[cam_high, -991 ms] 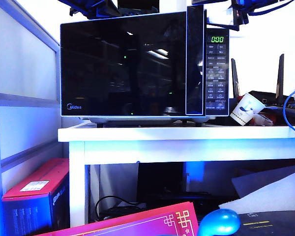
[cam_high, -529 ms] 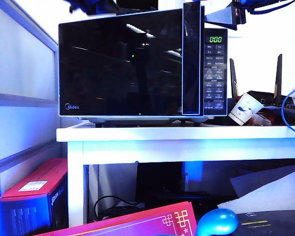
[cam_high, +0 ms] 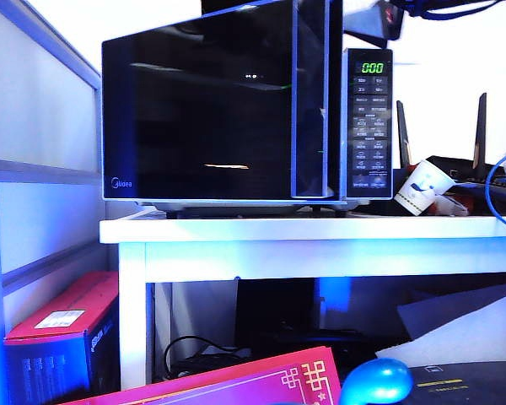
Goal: Open the microwave door, place the orange inside the microwave, then close the microwave door.
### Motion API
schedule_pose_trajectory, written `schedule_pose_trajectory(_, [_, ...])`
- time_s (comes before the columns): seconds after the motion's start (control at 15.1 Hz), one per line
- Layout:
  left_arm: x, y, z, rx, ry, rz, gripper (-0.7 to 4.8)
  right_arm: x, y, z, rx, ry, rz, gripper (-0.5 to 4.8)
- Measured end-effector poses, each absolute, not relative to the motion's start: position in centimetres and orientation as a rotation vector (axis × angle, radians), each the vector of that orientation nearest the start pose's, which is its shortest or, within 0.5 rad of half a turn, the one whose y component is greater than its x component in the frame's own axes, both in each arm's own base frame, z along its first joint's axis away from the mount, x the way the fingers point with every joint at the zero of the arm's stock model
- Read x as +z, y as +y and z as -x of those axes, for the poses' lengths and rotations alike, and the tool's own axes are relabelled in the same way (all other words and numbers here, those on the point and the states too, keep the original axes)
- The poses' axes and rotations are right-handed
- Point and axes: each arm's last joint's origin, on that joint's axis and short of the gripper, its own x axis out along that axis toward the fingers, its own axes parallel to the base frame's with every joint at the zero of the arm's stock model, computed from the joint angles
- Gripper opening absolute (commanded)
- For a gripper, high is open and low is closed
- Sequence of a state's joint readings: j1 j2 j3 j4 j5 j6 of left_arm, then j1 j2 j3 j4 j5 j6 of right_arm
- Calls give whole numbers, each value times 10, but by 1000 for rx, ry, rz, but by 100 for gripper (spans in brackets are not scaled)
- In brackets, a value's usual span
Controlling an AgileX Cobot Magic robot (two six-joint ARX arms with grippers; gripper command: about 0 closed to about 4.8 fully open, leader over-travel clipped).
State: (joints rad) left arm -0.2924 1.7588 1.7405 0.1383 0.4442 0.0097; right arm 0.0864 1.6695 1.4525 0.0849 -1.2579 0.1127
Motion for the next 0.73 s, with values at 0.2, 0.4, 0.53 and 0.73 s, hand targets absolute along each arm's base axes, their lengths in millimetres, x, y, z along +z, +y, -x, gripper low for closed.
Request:
schedule_pose_trajectory(0.2, [428,-129,-388,-733,-110,-15,-5,361,61,-370,1355,211,-191,409])
schedule_pose_trajectory(0.4, [428,-129,-388,-734,-102,-15,-5,364,60,-369,1387,216,-215,408])
schedule_pose_trajectory(0.53, [427,-129,-388,-734,-92,-15,-5,370,61,-368,1424,208,-233,408])
schedule_pose_trajectory(0.73, [425,-129,-389,-734,-79,-17,-5,377,65,-367,1450,200,-248,403])
